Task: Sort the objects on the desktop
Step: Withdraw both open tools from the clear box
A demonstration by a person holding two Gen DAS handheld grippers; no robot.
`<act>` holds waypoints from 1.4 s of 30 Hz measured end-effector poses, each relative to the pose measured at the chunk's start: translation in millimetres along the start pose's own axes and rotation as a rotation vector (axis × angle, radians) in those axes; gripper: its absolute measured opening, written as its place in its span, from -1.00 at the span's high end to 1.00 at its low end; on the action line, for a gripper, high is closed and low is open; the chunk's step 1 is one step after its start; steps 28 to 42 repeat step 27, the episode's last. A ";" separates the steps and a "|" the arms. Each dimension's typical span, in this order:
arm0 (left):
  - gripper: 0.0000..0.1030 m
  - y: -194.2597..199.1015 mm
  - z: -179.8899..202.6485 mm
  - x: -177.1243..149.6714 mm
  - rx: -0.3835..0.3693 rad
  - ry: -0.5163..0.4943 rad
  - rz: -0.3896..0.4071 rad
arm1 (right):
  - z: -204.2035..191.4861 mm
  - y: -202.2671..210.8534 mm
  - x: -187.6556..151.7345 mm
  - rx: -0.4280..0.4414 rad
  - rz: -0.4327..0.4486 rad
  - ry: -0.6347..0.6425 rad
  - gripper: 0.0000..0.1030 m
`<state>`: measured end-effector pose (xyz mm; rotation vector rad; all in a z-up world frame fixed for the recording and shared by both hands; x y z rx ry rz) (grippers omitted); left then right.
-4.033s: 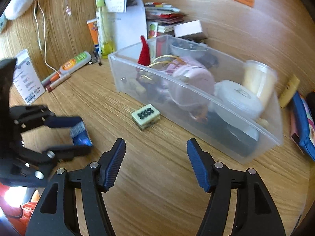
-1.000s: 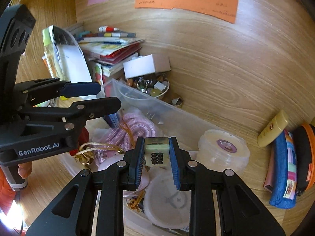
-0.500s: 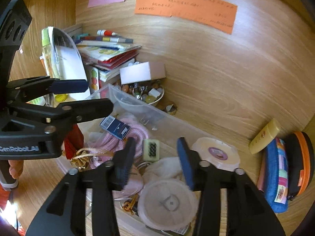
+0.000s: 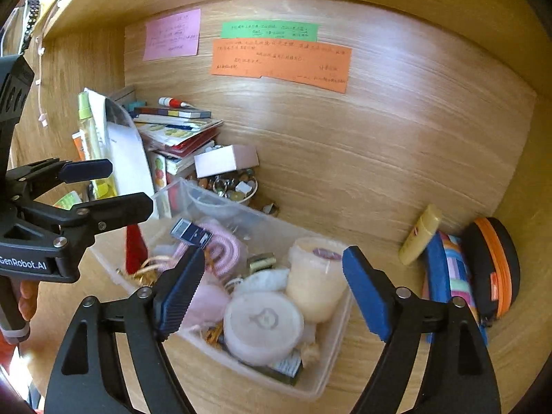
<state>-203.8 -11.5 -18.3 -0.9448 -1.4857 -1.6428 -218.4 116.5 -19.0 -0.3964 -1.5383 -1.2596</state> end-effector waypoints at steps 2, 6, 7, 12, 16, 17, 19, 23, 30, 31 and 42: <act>-0.84 5.9 3.0 -1.0 0.007 -0.006 0.012 | -1.3 7.3 -3.1 0.003 0.005 0.001 -0.54; -0.84 19.7 7.9 -5.4 0.008 0.015 0.044 | -3.7 25.4 -6.1 0.009 0.032 -0.002 -0.59; -0.84 23.1 9.0 -7.7 0.007 0.023 0.048 | -3.9 29.5 -6.8 0.013 0.037 -0.006 -0.60; -0.84 31.2 14.3 -19.4 -0.010 0.052 0.041 | -4.6 46.6 -13.2 0.027 0.049 -0.032 -0.61; -0.84 41.1 23.5 -26.2 -0.006 0.030 0.055 | -4.7 60.0 -19.8 0.029 0.059 -0.054 -0.61; -0.84 43.3 26.1 -27.1 -0.008 0.022 0.060 | -4.5 62.4 -21.3 0.029 0.063 -0.057 -0.61; -0.84 48.9 32.7 -29.0 -0.002 -0.005 0.077 | -4.1 68.1 -24.4 0.028 0.072 -0.071 -0.62; -0.84 57.1 41.5 -32.1 -0.006 -0.034 0.105 | -1.3 74.7 -31.5 0.025 0.083 -0.110 -0.70; -0.84 64.5 44.4 -34.7 -0.012 -0.039 0.119 | 0.9 76.7 -40.6 0.012 0.083 -0.141 -0.75; -0.84 64.5 44.4 -34.7 -0.012 -0.039 0.119 | 0.9 76.7 -40.6 0.012 0.083 -0.141 -0.75; -0.84 64.5 44.4 -34.7 -0.012 -0.039 0.119 | 0.9 76.7 -40.6 0.012 0.083 -0.141 -0.75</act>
Point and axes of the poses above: each gripper's, at about its wrist camera, not at the fingertips, and y roughly against the way its jaws point, z to its right, x to its top, the point moved 7 cm from there along -y, roughly the way its jaws point, and after that the axes turned 5 degrees about z, right-handed, at the moved point
